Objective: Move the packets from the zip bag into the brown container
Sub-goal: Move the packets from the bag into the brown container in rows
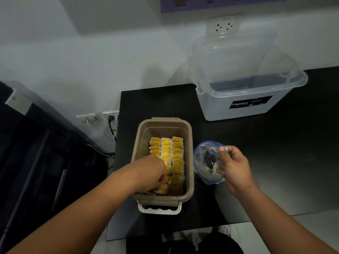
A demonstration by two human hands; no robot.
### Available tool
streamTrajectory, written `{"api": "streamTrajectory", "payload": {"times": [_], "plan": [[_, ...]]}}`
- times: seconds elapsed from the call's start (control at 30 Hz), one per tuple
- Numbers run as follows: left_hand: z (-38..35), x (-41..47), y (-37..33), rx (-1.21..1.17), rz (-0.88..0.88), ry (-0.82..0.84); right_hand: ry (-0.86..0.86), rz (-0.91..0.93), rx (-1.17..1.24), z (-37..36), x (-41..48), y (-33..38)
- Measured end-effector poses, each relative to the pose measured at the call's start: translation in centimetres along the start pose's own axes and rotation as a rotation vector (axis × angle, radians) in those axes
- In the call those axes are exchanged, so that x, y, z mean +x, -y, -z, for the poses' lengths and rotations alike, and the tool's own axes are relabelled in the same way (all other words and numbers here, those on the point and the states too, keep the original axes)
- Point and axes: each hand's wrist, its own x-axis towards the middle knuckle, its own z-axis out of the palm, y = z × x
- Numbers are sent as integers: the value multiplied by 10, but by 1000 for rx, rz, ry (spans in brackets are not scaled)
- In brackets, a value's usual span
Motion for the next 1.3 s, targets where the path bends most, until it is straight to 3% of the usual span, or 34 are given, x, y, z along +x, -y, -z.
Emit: {"api": "streamTrajectory", "payload": {"times": [0.3, 0.57, 0.83, 0.93, 1.0, 1.1, 1.2, 1.3], "plan": [[-13, 24, -2, 91, 70, 2, -52, -33, 69, 3, -12, -11], [-24, 23, -3, 31, 112, -22, -27, -91, 116, 8, -8, -11], [13, 6, -17, -21, 167, 2, 32, -147, 156, 20, -7, -2], [36, -6, -33, -182, 190, -153, 88, -208, 206, 30, -4, 3], [49, -12, -51, -286, 150, -337, 119, -240, 225, 37, -1, 5], [56, -6, -95, -514, 75, -488, 143, -268, 242, 47, 5, 5], [41, 27, -138, -583, 70, -523, 193, -269, 231, 57, 13, 2], [13, 71, -161, -553, 156, -451, 241, -267, 212, 68, 20, -1]]}}
